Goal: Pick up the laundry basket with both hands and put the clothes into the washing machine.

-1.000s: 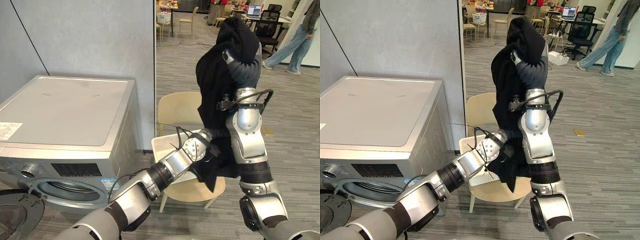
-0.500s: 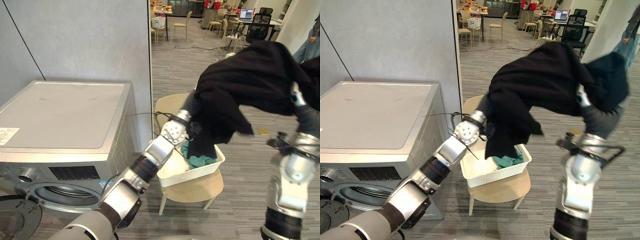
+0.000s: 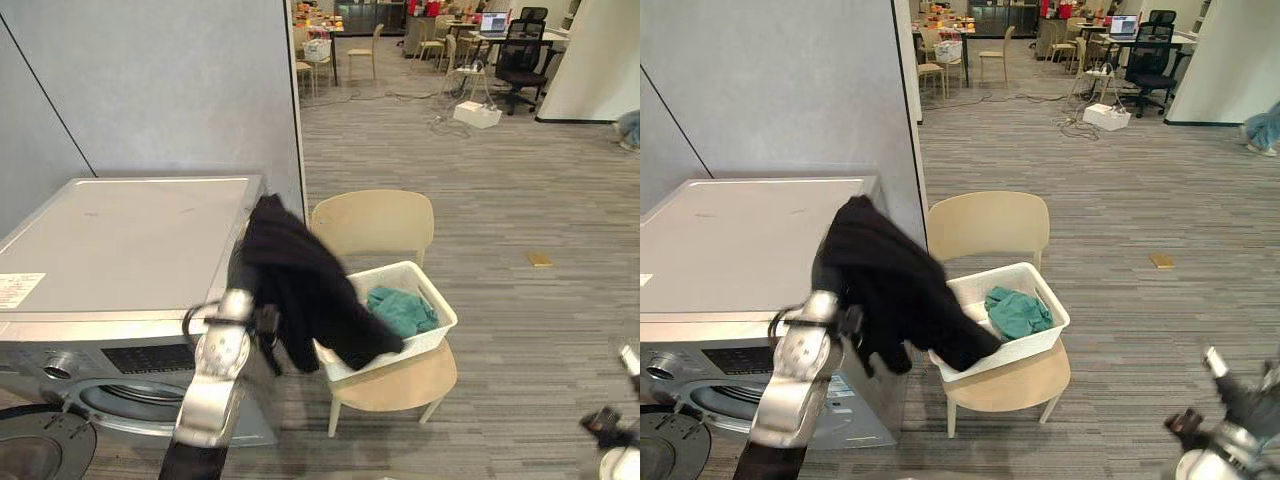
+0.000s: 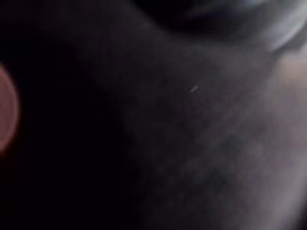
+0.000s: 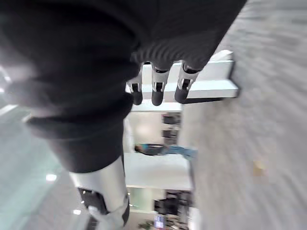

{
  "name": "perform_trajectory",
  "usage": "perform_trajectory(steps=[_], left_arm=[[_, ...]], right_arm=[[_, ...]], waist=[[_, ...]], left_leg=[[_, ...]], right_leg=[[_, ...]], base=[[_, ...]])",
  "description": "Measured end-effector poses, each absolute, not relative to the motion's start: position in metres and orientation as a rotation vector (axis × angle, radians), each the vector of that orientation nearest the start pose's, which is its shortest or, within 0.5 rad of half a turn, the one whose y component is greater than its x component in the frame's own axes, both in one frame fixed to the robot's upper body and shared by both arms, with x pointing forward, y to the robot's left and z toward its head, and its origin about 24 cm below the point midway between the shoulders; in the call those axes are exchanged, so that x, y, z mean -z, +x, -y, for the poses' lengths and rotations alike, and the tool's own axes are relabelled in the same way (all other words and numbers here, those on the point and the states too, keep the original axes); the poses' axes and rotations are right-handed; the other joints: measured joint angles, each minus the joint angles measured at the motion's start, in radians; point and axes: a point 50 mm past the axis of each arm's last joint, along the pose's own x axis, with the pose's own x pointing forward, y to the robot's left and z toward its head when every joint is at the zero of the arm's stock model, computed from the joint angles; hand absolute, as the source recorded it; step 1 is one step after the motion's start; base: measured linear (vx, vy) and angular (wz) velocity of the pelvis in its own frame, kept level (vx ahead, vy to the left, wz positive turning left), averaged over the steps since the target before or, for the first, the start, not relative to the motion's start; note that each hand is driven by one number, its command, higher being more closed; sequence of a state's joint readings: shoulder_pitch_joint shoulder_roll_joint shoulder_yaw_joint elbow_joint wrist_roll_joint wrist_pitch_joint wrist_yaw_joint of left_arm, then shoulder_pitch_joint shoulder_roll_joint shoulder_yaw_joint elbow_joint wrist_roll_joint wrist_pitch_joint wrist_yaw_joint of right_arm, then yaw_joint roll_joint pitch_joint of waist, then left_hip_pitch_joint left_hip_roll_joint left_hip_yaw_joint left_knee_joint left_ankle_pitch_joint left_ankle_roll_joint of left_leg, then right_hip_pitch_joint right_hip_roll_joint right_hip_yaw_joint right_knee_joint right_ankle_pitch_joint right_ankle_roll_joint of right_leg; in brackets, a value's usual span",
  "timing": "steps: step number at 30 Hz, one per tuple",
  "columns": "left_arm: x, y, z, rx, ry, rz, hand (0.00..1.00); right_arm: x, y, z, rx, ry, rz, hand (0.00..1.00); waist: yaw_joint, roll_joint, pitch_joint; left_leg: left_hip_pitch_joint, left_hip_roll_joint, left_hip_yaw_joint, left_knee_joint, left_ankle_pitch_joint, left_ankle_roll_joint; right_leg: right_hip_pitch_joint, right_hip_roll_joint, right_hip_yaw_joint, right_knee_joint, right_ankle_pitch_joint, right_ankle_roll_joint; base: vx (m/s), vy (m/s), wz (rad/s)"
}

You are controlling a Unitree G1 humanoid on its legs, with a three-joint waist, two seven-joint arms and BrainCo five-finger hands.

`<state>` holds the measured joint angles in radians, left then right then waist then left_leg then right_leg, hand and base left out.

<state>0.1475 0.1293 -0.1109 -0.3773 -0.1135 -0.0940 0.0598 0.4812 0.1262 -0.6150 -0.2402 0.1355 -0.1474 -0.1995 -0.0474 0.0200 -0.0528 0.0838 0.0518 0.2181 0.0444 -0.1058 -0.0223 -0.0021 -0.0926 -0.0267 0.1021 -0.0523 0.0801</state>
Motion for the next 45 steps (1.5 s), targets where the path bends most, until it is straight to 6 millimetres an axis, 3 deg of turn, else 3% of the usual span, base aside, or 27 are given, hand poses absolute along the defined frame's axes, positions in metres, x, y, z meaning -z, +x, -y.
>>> perform_trajectory(steps=[1, 2, 7, 10, 12, 13, 16, 19, 24, 31, 33, 35, 37, 38, 39, 40, 41, 43, 44, 45], left_arm=[[-0.091, 0.208, -0.153, 0.046, -0.097, 0.258, 1.00], [-0.089, 0.206, -0.154, 0.045, -0.113, 0.248, 1.00], [-0.050, 0.174, -0.160, 0.002, -0.304, 0.066, 1.00], [-0.010, 0.156, -0.163, -0.049, -0.345, -0.111, 1.00], [0.032, 0.140, -0.166, -0.126, -0.373, -0.289, 1.00], [0.046, 0.133, -0.167, -0.156, -0.376, -0.348, 1.00], [0.114, 0.088, -0.175, -0.298, -0.332, -0.711, 1.00], [0.142, 0.060, -0.182, -0.388, -0.263, -0.912, 1.00], [0.159, 0.037, -0.202, -0.591, -0.289, -1.046, 1.00], [0.164, 0.025, -0.200, -0.721, -0.422, -1.071, 1.00], [0.163, 0.031, -0.200, -0.721, -0.422, -1.056, 1.00], [0.160, 0.058, -0.199, -0.691, -0.425, -0.990, 1.00], [0.153, 0.083, -0.199, -0.661, -0.435, -0.904, 1.00], [0.149, 0.093, -0.200, -0.651, -0.438, -0.863, 1.00], [0.147, 0.099, -0.199, -0.656, -0.461, -0.839, 1.00], [0.144, 0.109, -0.198, -0.646, -0.477, -0.813, 1.00], [0.143, 0.114, -0.198, -0.638, -0.477, -0.803, 1.00], [0.144, 0.110, -0.198, -0.655, -0.486, -0.815, 1.00], [0.144, 0.110, -0.199, -0.658, -0.483, -0.814, 1.00], [0.144, 0.110, -0.200, -0.663, -0.481, -0.816, 1.00]], right_arm=[[-0.001, 0.078, 0.288, 0.925, 0.032, -0.165, 0.00], [0.003, 0.077, 0.286, 0.917, 0.044, -0.182, 0.00], [0.071, 0.054, 0.257, 0.836, 0.223, -0.483, 0.00], [0.108, 0.024, 0.239, 0.847, 0.342, -0.687, 0.00], [0.131, 0.000, 0.223, 0.870, 0.422, -0.837, 0.00], [0.136, -0.005, 0.219, 0.873, 0.443, -0.873, 0.00], [0.154, -0.023, 0.202, 0.887, 0.538, -1.013, 0.00], [0.158, -0.027, 0.200, 0.900, 0.555, -1.045, 0.00], [0.161, -0.020, 0.201, 0.893, 0.564, -1.053, 0.00], [0.165, -0.013, 0.197, 0.861, 0.566, -1.085, 0.00], [0.165, -0.002, 0.197, 0.814, 0.543, -1.075, 0.00], [0.165, 0.017, 0.198, 0.708, 0.480, -1.066, 0.00], [0.164, 0.034, 0.201, 0.638, 0.432, -1.048, 0.00], [0.162, 0.048, 0.202, 0.620, 0.429, -1.018, 0.00], [0.161, 0.056, 0.204, 0.615, 0.422, -0.999, 0.00], [0.159, 0.066, 0.204, 0.617, 0.415, -0.982, 0.00], [0.158, 0.075, 0.204, 0.612, 0.414, -0.965, 0.00], [0.153, 0.095, 0.202, 0.586, 0.408, -0.914, 0.00], [0.152, 0.097, 0.202, 0.585, 0.411, -0.905, 0.00], [0.152, 0.098, 0.201, 0.591, 0.419, -0.900, 0.00]], waist=[[0.007, 0.002, 0.001], [0.007, 0.003, 0.001], [0.019, 0.000, 0.006], [0.048, 0.000, 0.008], [0.064, 0.000, 0.008], [0.063, 0.000, 0.008], [0.063, -0.004, 0.008], [0.064, -0.017, 0.010], [0.066, -0.033, 0.015], [0.068, -0.031, 0.018], [0.071, -0.033, 0.045], [0.086, -0.034, 0.091], [0.093, -0.050, 0.122], [0.089, -0.038, 0.142], [0.087, -0.046, 0.139], [0.086, -0.056, 0.156], [0.086, -0.043, 0.168], [0.088, -0.024, 0.176], [0.085, -0.025, 0.176], [0.085, -0.028, 0.175]], left_leg=[[0.000, 0.000, -0.001, 0.004, -0.004, 0.000], [0.000, 0.000, -0.003, 0.006, -0.005, 0.000], [0.000, -0.002, -0.039, 0.015, -0.020, 0.001], [-0.003, -0.002, -0.067, 0.027, -0.028, -0.003], [-0.002, -0.002, -0.083, 0.029, -0.028, -0.005], [-0.002, -0.002, -0.088, 0.029, -0.028, -0.005], [-0.002, -0.003, -0.105, 0.030, -0.026, -0.003], [0.000, -0.004, -0.109, 0.027, -0.026, -0.003], [0.029, -0.006, -0.102, 0.009, -0.025, -0.004], [0.037, -0.006, -0.081, -0.004, -0.023, -0.006], [0.034, -0.006, -0.080, 0.012, -0.022, -0.007], [-0.015, -0.018, -0.109, 0.063, -0.022, -0.007], [-0.100, -0.044, -0.174, 0.115, -0.021, -0.006], [-0.160, -0.063, -0.226, 0.155, -0.017, -0.005], [-0.205, -0.083, -0.277, 0.140, 0.008, -0.021], [-0.228, -0.056, -0.208, 0.196, -0.002, 0.015], [-0.244, -0.021, -0.139, 0.284, -0.033, 0.031], [-0.240, 0.119, 0.012, 0.423, -0.097, 0.011], [-0.238, 0.150, 0.041, 0.449, -0.098, 0.013], [-0.222, 0.221, 0.103, 0.472, -0.097, 0.016]], right_leg=[[0.003, -0.001, -0.002, -0.001, -0.001, 0.000], [0.005, -0.001, -0.003, -0.001, -0.001, 0.000], [0.036, -0.018, -0.045, -0.001, -0.015, 0.002], [0.053, -0.021, -0.073, 0.002, -0.029, 0.002], [0.066, -0.023, -0.106, 0.003, -0.037, -0.001], [0.069, -0.023, -0.111, 0.003, -0.039, -0.001], [0.073, -0.028, -0.134, 0.017, -0.055, 0.003], [0.076, -0.029, -0.138, 0.017, -0.059, 0.004], [0.088, -0.029, -0.135, 0.010, -0.060, 0.006], [0.084, -0.026, -0.117, 0.006, -0.060, 0.006], [0.082, -0.025, -0.117, 0.023, -0.066, 0.004], [0.041, -0.043, -0.143, 0.098, -0.099, 0.004], [-0.024, -0.074, -0.200, 0.184, -0.136, 0.004], [-0.067, -0.098, -0.246, 0.241, -0.160, 0.001], [-0.089, -0.122, -0.298, 0.265, -0.170, -0.005], [-0.095, -0.168, -0.368, 0.271, -0.169, -0.012], [-0.088, -0.174, -0.395, 0.281, -0.169, -0.012], [-0.055, -0.199, -0.502, 0.313, -0.169, -0.013], [-0.045, -0.214, -0.525, 0.324, -0.169, -0.013], [-0.021, -0.242, -0.571, 0.333, -0.168, -0.012]], base=[[0.00, 0.000, 0.00], [0.02, 0.022, 0.09], [0.01, 0.009, 0.26], [0.02, -0.016, 0.30], [0.03, -0.028, 0.29], [0.03, -0.027, 0.21], [0.04, -0.023, 0.17], [0.02, -0.004, 0.07], [0.00, 0.005, -0.04], [0.03, 0.009, -0.09], [-0.02, -0.013, 0.06], [-0.11, -0.034, 0.52], [-0.16, -0.033, 1.02], [-0.14, -0.041, 1.31], [-0.12, -0.031, 1.81], [-0.08, -0.011, 1.55], [-0.06, 0.004, 1.54], [-0.05, 0.079, 1.31], [-0.05, 0.194, 1.27], [-0.03, 0.236, 1.22]])
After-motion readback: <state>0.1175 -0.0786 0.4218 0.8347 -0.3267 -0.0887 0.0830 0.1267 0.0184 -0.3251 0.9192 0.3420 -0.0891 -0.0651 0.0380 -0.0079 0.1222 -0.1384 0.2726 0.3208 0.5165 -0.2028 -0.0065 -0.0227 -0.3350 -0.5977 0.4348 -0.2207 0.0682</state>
